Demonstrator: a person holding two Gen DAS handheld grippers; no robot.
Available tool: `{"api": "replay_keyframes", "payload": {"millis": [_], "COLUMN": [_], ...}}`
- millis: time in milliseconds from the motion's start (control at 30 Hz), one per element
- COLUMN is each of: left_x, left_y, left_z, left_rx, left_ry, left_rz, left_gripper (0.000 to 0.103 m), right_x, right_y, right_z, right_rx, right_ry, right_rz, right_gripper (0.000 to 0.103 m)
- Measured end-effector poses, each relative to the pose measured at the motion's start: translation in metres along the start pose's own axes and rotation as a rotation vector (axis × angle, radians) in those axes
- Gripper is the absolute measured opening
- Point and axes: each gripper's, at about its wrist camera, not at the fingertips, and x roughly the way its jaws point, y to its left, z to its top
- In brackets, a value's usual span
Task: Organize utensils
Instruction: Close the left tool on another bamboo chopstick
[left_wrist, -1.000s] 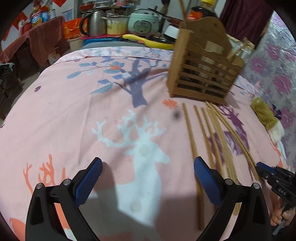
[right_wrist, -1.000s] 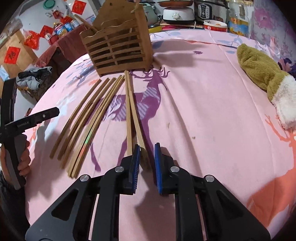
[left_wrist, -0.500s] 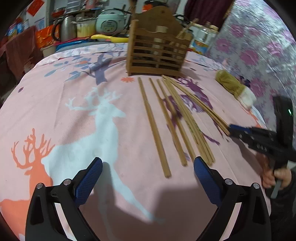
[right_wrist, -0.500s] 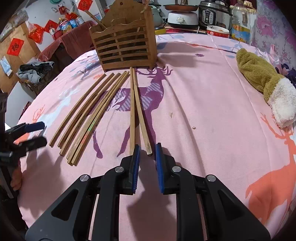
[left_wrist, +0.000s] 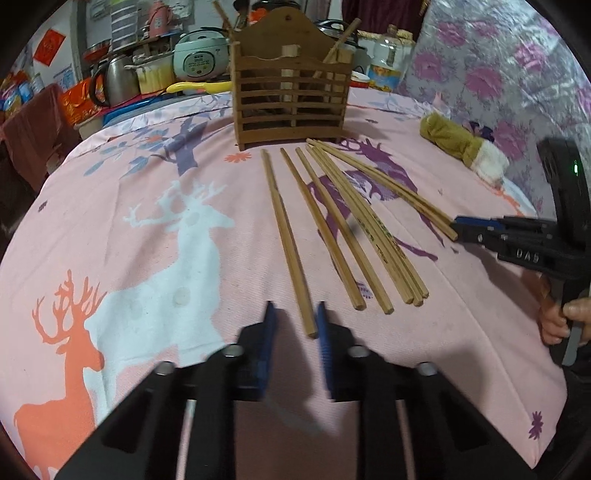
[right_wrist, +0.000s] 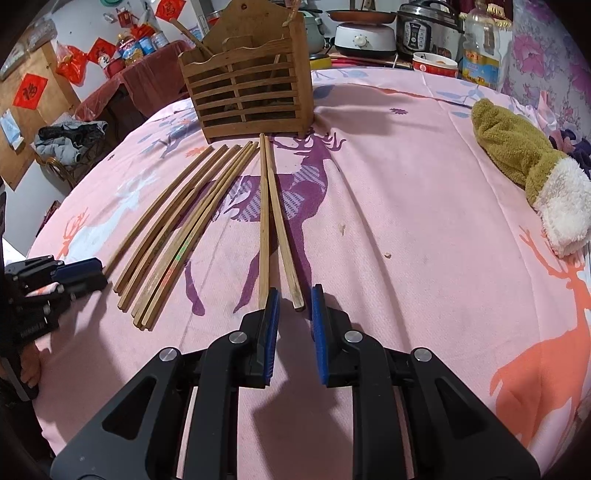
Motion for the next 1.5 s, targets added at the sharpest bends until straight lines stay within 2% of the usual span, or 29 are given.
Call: {"api": "replay_keyframes", "payload": {"millis": [167,333,367,400,467,600,767,867,900,967,1033,1100,1200,1267,1367,1500], "left_x": [-0.007,0.002,0.001,-0.002,-0.009,-0.014,-0.004,0.003,0.002,0.0,-0.006,-0.018,-0.03,-0.031,-0.028,-0.026], "left_y": [0.011,0.017,0.016,0.016,0.019,0.022,0.002,-0.009,-0.009,-0.004,0.002,0.007,0.01,0.011,0.011,0.012], "left_z": [0.004,0.005,0.005,0.004,0.005,0.006,0.003,0.0,-0.001,-0.001,0.0,0.002,0.006,0.008,0.009,0.01], "left_rx": [-0.039,-0.061,-0.055,-0.053,-0.068,-0.093,-0.007,0.048,0.049,0.026,0.0,-0.019,-0.034,-0.04,-0.045,-0.051], "left_ry": [-0.038,0.007,0.002,-0.007,-0.042,-0.061,-0.016,0.013,0.011,0.004,-0.025,-0.08,-0.13,-0.134,-0.12,-0.112], "left_rz": [0.02,0.014,0.014,0.008,0.009,-0.042,-0.023,0.017,0.009,0.0,0.004,-0.007,-0.007,-0.013,-0.025,-0.035], "left_gripper": [0.014,0.015,0.019,0.034,0.052,0.054,0.051,0.035,0.021,0.007,0.007,0.006,0.006,0.006,0.006,0.006], "right_x": [0.0,0.0,-0.001,0.0,0.0,0.0,0.0,0.0,0.0,-0.001,-0.002,-0.006,-0.013,-0.017,-0.017,-0.008], "right_y": [0.004,0.004,0.003,0.002,-0.001,-0.003,-0.003,-0.003,-0.004,-0.005,-0.005,-0.006,-0.011,-0.013,-0.012,-0.01], "right_z": [-0.001,-0.001,-0.001,0.0,0.0,0.0,0.0,0.0,0.0,0.0,0.001,0.001,0.003,0.004,0.005,0.005], "right_rx": [-0.018,-0.02,-0.015,-0.009,0.008,0.021,0.028,0.036,0.039,0.042,0.043,0.043,0.064,0.07,0.06,0.055], "right_ry": [-0.002,-0.001,0.001,0.002,0.005,0.007,0.008,0.009,0.008,0.007,0.0,-0.019,-0.049,-0.062,-0.059,-0.025], "right_rz": [-0.02,-0.019,-0.013,-0.006,0.012,0.023,0.03,0.036,0.037,0.035,0.033,0.03,0.041,0.05,0.063,0.052], "right_gripper": [0.019,0.019,0.019,0.019,0.019,0.019,0.019,0.019,0.019,0.018,0.018,0.011,0.008,0.009,0.019,0.02]}}
